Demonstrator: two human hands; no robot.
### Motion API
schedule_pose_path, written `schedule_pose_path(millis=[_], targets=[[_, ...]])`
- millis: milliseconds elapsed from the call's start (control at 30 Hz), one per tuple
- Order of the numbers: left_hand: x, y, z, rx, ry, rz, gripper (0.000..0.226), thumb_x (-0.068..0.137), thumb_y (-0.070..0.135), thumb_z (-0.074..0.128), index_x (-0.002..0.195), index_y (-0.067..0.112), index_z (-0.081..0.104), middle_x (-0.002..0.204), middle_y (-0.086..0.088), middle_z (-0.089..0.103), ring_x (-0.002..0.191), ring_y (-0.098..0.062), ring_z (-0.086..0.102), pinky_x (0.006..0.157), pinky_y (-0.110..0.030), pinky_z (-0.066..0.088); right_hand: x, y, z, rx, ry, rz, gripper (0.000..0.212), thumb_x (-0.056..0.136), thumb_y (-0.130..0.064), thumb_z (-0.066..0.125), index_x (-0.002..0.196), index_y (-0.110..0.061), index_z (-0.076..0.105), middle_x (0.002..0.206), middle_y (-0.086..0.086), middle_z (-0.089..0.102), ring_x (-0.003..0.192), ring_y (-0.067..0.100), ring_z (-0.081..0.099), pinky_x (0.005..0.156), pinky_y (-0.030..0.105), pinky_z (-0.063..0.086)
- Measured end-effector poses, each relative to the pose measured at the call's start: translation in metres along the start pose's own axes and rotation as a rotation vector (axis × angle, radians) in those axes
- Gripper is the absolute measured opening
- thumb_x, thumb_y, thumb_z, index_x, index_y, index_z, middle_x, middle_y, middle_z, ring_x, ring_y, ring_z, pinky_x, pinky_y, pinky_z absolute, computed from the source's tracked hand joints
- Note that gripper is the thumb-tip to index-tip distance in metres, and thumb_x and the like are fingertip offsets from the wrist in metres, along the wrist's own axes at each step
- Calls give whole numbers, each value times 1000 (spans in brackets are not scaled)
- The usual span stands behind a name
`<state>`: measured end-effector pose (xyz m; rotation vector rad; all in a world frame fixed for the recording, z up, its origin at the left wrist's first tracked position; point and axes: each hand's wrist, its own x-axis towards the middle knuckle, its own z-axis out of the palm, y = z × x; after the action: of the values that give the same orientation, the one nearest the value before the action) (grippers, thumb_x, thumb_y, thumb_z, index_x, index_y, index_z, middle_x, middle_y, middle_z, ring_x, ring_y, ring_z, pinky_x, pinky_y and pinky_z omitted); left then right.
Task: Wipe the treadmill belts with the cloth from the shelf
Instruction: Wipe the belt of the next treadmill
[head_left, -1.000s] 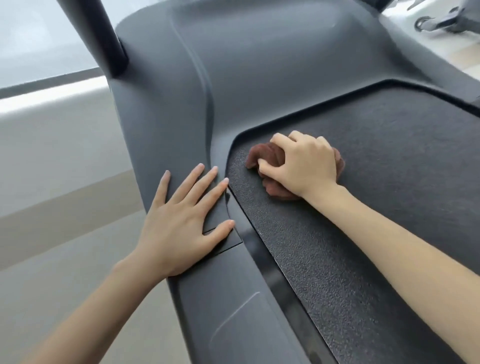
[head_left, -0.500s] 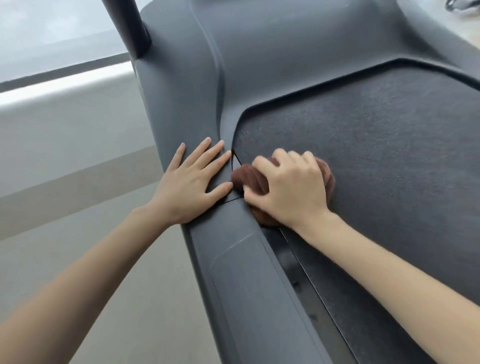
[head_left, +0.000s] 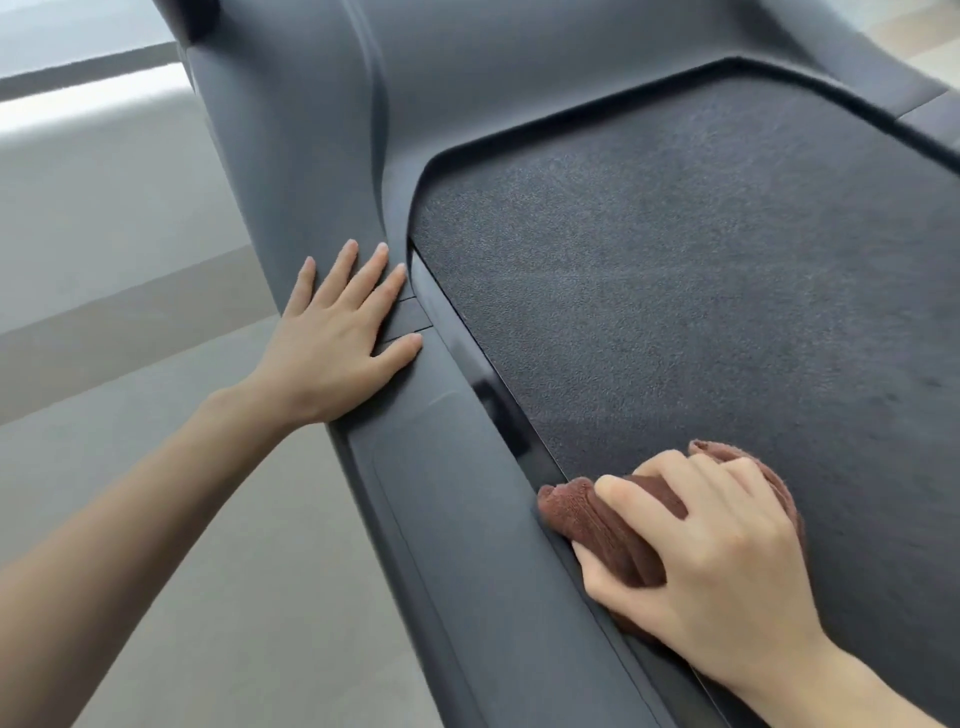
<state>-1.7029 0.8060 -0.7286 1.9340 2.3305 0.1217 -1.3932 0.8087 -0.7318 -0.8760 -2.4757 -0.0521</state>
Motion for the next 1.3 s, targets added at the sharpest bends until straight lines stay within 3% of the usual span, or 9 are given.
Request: schedule_pose_path(millis=[167,333,567,800,967,1033,1133,1300], targets=[[-30,47,-1,-43,-96,314,76,83,68,8,150,34,14,157,15,3,144,-7,-11,117,-38,-9,-27,-1,-16,-20,1,45,25,75,-41,65,83,-18,72,73,5,57,63,29,54,73,44,47],[-65,88,5,-69,-183,608,64,91,64,14,149,36,22,157,15,12,145,-8,-1,117,-42,0,-55,-4,-34,-67,-6,100,26,73,-40,65,84,-18,73,75,6,59,61,28,51,70,41,46],[-97,99,10,14,-168,799,58,95,62,17,146,39,29,154,6,27,143,-21,22,113,-50,14,-102,-16,-64,-139,-62,227,28,72,-40,67,87,-17,72,77,7,59,63,29,54,73,45,47],[-105,95,11,-6,-126,807,58,95,61,18,146,36,32,152,7,32,142,-21,25,111,-49,14,-159,-18,-105,-157,-137,278,28,69,-38,66,94,-28,58,79,2,61,66,25,56,80,44,47],[-97,85,9,-65,-129,771,55,96,58,20,143,35,39,151,9,33,142,-13,25,113,-43,14,-98,-2,-105,-10,-240,257,27,68,-45,65,87,-26,69,79,-6,61,68,15,55,67,36,44],[-92,67,1,-81,-101,672,56,95,56,23,139,31,46,148,7,39,140,-12,29,114,-41,17,-50,-1,-89,62,-187,232,31,71,-48,62,88,-23,71,80,-7,62,70,8,51,66,32,40],[-95,25,-17,-49,-35,465,56,93,54,26,135,28,52,144,9,45,137,-13,35,113,-43,25,17,-6,-59,123,-112,105,32,73,-48,60,89,-23,71,81,-5,62,70,14,55,66,33,39],[-135,-31,-46,96,50,124,48,90,50,34,123,27,62,125,8,62,119,-16,54,97,-37,41,101,-35,-11,265,-61,-131,30,76,-48,58,88,-24,70,80,-2,62,69,23,59,67,40,44]])
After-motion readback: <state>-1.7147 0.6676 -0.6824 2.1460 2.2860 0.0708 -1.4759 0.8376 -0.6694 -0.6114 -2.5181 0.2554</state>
